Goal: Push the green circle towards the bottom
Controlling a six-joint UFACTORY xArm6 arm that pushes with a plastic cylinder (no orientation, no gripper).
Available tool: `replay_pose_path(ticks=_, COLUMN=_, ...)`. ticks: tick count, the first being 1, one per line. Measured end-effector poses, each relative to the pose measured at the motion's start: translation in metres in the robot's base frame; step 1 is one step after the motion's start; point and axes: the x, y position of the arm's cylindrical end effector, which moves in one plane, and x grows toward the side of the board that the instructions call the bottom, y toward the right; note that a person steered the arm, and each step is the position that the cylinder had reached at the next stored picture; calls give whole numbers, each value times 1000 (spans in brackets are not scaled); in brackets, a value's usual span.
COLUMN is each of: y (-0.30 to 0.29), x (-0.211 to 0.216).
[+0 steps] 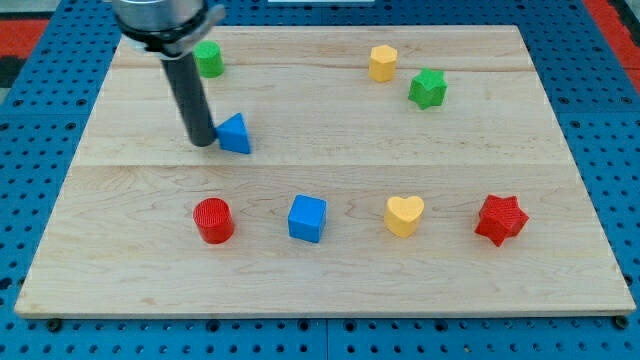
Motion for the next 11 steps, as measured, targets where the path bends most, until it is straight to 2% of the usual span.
replay_pose_path(ticks=1, y=44, x=-13)
replay_pose_path(ticks=2, y=11, x=-41)
replay_pose_path(ticks=3, y=-38, x=-112)
replay_pose_path(ticks=4, y=-106, x=-135)
replay_pose_path(ticks=5, y=-102, x=-191)
replay_pose_path(ticks=6, y=-45, x=-203)
replay_pose_path(ticks=7, y=-18, x=-158)
replay_pose_path(ticks=8, y=35, x=-127)
replay_pose_path(ticks=9, y=17, x=-145)
replay_pose_path(ticks=10, y=-1, x=-181)
replay_pose_path(ticks=11, y=-7, x=-127)
